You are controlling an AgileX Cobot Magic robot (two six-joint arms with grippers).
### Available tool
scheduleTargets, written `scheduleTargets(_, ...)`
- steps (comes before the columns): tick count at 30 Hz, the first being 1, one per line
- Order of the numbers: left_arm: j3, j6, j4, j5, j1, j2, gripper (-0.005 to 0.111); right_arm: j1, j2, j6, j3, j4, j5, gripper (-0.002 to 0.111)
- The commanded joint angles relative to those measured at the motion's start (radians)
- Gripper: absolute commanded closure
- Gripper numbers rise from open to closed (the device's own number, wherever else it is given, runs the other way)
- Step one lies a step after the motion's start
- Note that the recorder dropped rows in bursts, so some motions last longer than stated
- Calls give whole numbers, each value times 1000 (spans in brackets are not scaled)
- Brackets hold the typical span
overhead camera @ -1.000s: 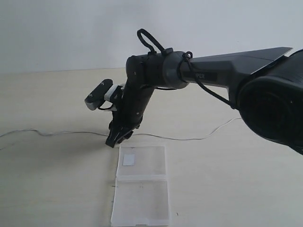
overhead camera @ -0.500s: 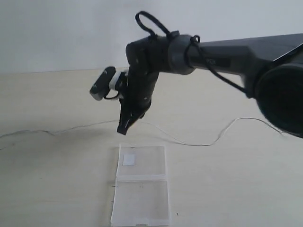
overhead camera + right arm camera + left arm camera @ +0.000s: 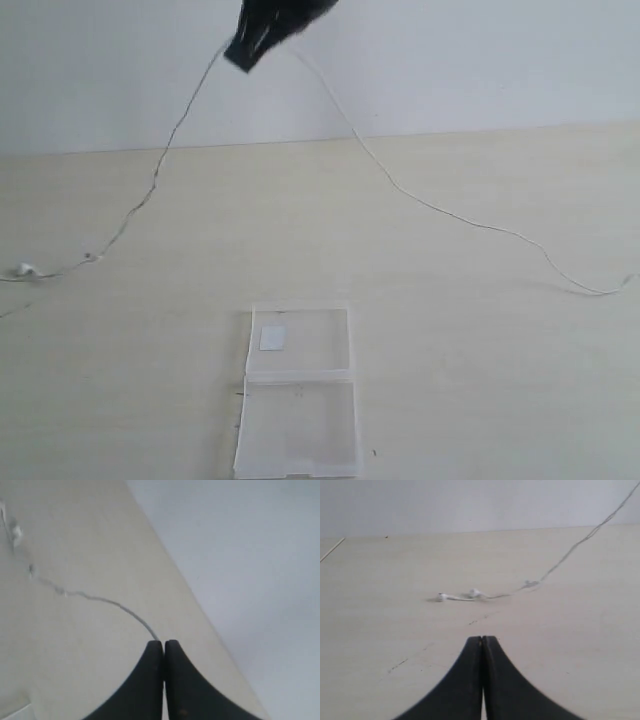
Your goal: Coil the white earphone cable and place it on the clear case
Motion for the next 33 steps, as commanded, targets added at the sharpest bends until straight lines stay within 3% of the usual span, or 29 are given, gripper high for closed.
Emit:
scheduleTargets(1,1,1,-5,-7,3,-6,107,-1,-153,4,-2,-22,-50,108)
scheduleTargets(13,1,1,-5,-7,3,-6,107,-1,-375,2,-2,-71,-123,108)
scheduleTargets(20,1,1,-5,-7,3,-6,107,-1,-401,5,-2,-218,-175,108)
scheduleTargets(31,1,1,-3,-7,3,-6,107,-1,-404,59,-2,-220,-245,108)
scheduleTargets(33,1,21,68,-5,3,-6,107,-1,-404,59,-2,-220,-256,108)
